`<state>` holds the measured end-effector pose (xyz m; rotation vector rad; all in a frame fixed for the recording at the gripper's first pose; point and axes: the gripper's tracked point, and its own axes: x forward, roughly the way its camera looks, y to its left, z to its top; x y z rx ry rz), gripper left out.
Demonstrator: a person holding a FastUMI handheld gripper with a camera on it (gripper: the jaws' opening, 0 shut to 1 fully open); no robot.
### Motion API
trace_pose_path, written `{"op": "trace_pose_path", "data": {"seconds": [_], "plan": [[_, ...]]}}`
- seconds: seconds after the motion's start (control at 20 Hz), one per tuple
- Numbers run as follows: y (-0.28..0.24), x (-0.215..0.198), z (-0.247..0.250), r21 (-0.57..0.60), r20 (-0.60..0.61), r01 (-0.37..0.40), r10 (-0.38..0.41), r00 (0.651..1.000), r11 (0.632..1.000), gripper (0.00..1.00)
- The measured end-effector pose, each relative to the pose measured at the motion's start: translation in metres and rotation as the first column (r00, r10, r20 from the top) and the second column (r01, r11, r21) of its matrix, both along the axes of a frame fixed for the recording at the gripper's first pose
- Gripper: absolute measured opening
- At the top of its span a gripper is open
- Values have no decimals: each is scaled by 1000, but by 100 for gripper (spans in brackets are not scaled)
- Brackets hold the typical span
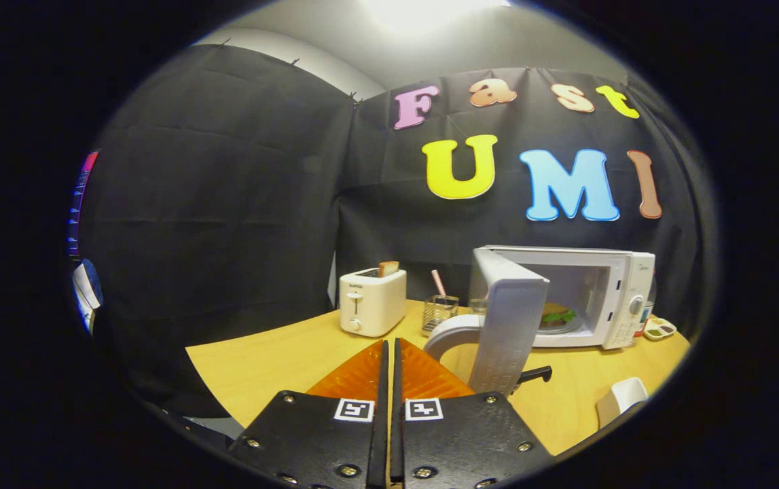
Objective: Open the microwave, put the food inside, and close the microwave door.
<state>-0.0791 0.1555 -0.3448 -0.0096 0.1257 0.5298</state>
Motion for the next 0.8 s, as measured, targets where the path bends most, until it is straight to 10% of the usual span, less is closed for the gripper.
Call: {"op": "trace_pose_path", "data": {"seconds": [0.8], "plan": [[-187,166,-29,-127,1,429,-433,902,894,3]]}}
